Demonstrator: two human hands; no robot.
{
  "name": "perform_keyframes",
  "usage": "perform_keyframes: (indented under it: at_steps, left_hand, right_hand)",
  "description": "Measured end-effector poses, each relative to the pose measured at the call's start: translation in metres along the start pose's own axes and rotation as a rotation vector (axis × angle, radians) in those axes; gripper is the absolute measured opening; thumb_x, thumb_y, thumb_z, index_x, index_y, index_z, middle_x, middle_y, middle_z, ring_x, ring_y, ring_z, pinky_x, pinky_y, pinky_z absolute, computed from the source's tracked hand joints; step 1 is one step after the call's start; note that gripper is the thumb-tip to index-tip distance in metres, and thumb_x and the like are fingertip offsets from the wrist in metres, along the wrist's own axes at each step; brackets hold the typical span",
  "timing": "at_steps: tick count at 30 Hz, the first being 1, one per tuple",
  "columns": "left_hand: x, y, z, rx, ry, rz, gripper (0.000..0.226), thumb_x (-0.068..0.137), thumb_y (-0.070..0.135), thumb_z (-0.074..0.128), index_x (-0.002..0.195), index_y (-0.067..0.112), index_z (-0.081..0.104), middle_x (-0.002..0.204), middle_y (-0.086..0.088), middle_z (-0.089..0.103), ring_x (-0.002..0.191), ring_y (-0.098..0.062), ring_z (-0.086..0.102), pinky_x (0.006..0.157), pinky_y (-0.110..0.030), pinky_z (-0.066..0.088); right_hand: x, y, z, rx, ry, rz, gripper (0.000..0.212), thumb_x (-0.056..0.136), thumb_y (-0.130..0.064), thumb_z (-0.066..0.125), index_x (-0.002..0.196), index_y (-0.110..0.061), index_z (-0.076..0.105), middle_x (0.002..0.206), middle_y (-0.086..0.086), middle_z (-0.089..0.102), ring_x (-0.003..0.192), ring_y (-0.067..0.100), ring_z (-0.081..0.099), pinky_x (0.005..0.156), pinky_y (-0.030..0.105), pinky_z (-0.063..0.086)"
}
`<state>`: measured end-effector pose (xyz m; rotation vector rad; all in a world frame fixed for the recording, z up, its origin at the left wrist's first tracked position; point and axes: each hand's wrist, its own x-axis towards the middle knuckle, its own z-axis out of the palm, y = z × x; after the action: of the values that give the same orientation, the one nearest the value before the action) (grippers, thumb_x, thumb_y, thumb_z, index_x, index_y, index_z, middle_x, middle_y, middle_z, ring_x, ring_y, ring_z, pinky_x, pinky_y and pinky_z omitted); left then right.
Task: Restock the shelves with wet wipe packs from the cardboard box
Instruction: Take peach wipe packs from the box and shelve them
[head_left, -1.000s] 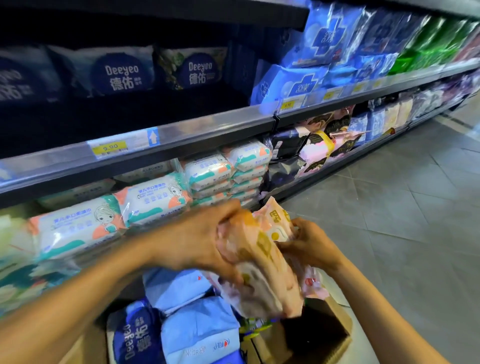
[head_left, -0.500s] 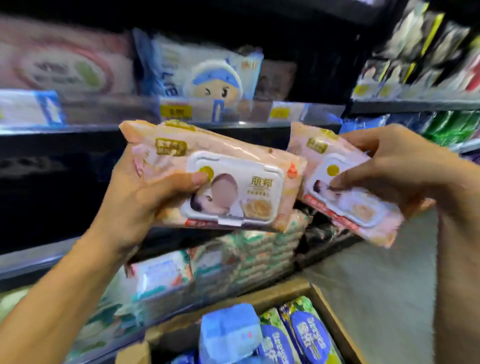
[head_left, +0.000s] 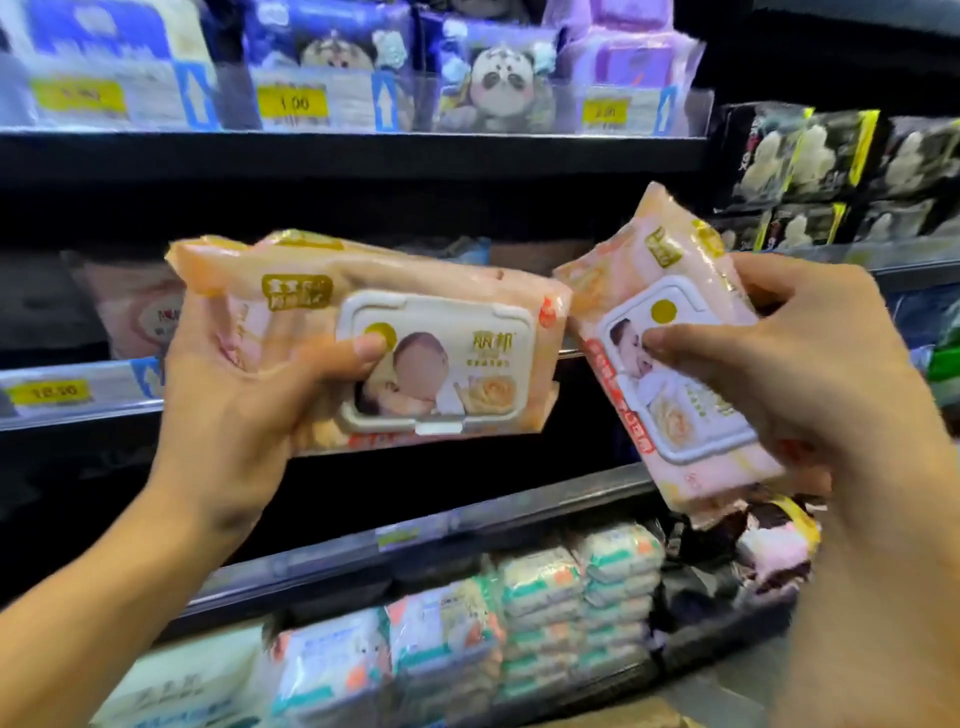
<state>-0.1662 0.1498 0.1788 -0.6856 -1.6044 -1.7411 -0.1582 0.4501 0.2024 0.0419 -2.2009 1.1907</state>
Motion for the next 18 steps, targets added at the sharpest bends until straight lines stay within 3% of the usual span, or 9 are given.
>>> perform_keyframes:
  at_steps: [3,7,10,12,14,16,17,18]
  left_hand:
    - [0.014,-0.002,0.023,0.009,0.104,0.039,0.072,0.067,0.011,0.080,0.128,-0.001,0.044,0.117,-0.016,0.067,0.105,-0.028,0.069,0.083,-0.040,0.060]
    - [0.037,-0.012,0.049,0.091,0.196,0.124,0.077,0.062,0.020,0.090,0.124,0.003,0.047,0.122,-0.021,0.064,0.111,-0.035,0.066,0.090,-0.057,0.055]
    - [0.050,-0.023,0.063,0.193,0.161,0.250,0.071,0.064,0.022,0.089,0.117,0.002,0.045,0.112,-0.013,0.066,0.103,-0.024,0.069,0.090,-0.047,0.056]
    - [0.055,-0.033,0.069,0.340,0.070,0.316,0.067,0.066,0.032,0.090,0.112,0.007,0.049,0.112,-0.017,0.065,0.104,-0.029,0.067,0.092,-0.049,0.054]
    - [0.057,-0.039,0.083,0.574,0.023,0.345,0.059,0.066,0.047,0.086,0.114,0.034,0.053,0.107,-0.004,0.067,0.103,-0.023,0.067,0.092,-0.042,0.054]
    - [0.057,-0.046,0.101,0.705,0.010,0.428,0.053,0.066,0.039,0.081,0.101,0.057,0.046,0.085,0.013,0.060,0.085,-0.003,0.062,0.081,-0.029,0.055]
    - [0.057,-0.050,0.111,0.775,0.012,0.459,0.049,0.067,0.035,0.079,0.096,0.055,0.045,0.079,0.013,0.055,0.077,0.001,0.057,0.074,-0.027,0.054]
    - [0.060,-0.055,0.120,0.855,0.008,0.446,0.045,0.069,0.038,0.081,0.093,0.045,0.043,0.078,0.011,0.053,0.073,-0.002,0.055,0.067,-0.034,0.054]
  right_hand:
    - [0.006,0.006,-0.008,0.070,0.131,0.039,0.050,0.056,-0.058,0.084,0.099,-0.038,0.072,0.084,-0.011,0.077,0.079,0.017,0.075,0.075,0.045,0.061]
    - [0.014,0.016,-0.016,0.127,0.287,0.086,0.073,0.046,-0.072,0.079,0.110,-0.038,0.065,0.090,-0.006,0.076,0.086,0.029,0.074,0.078,0.057,0.059]
    - [0.016,0.026,-0.023,0.145,0.321,0.084,0.073,0.047,-0.073,0.076,0.111,-0.041,0.063,0.090,-0.008,0.075,0.088,0.031,0.073,0.080,0.057,0.058]
    - [0.015,0.032,-0.029,0.131,0.309,0.076,0.067,0.048,-0.072,0.075,0.108,-0.041,0.064,0.087,-0.011,0.074,0.087,0.029,0.071,0.080,0.055,0.058]
    - [0.015,0.041,-0.036,0.109,0.292,0.091,0.062,0.053,-0.068,0.080,0.107,-0.040,0.065,0.088,-0.013,0.073,0.089,0.028,0.069,0.081,0.053,0.057]
    - [0.015,0.052,-0.040,0.082,0.268,0.114,0.058,0.060,-0.061,0.085,0.109,-0.039,0.065,0.088,-0.014,0.072,0.089,0.028,0.068,0.080,0.051,0.056]
    - [0.016,0.058,-0.042,0.062,0.260,0.124,0.057,0.061,-0.060,0.085,0.110,-0.039,0.066,0.089,-0.014,0.072,0.090,0.028,0.067,0.080,0.050,0.056]
    - [0.016,0.062,-0.043,0.046,0.246,0.132,0.057,0.061,-0.060,0.085,0.111,-0.040,0.066,0.090,-0.014,0.072,0.091,0.028,0.067,0.081,0.051,0.056]
